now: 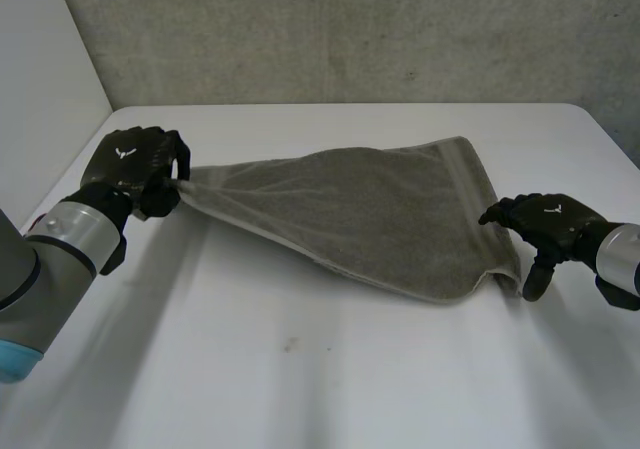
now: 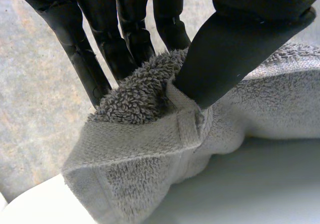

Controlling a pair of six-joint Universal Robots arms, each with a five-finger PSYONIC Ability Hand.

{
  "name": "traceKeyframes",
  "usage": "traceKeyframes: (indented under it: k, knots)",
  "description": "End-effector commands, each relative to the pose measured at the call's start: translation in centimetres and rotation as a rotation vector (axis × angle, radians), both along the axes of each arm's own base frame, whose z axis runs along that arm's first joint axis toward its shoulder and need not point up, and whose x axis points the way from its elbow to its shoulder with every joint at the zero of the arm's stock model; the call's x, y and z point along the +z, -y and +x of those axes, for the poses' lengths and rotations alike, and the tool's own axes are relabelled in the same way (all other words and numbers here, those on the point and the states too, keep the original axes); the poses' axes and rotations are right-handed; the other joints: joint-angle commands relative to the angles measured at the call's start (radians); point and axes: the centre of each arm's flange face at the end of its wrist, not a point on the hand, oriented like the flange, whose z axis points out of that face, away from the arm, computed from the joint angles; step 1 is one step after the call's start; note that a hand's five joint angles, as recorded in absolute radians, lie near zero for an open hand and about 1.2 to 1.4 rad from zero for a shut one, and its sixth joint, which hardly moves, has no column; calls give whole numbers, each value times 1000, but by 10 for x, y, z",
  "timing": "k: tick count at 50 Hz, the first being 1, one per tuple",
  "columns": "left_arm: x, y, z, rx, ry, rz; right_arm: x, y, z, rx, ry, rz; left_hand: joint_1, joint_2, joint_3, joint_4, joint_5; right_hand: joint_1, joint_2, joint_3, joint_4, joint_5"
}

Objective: Fold the towel.

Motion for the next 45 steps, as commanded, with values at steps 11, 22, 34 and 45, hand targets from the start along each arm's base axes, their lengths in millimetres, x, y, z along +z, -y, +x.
traceKeyframes:
  k: [11, 22, 34, 45]
  knots:
    - [10, 6, -2, -1, -28, -24, -19, -21, 30, -86, 89, -112, 220, 179, 181, 179, 203, -69, -76, -70, -390, -63]
    - [8, 9, 3, 16, -25, -17, -44, 0, 23, -144, -34, -166, 220, 179, 181, 179, 203, 317, 310, 316, -4, 323]
    - [1, 11, 9, 35, -19, 6, -29, 1, 6, -155, -28, -192, 220, 179, 181, 179, 203, 1152, 1146, 1151, 831, 1159]
    - [-11, -4, 9, 24, 11, 79, 73, 3, -8, -102, -2, -491, 220, 179, 181, 179, 203, 1152, 1146, 1151, 831, 1159]
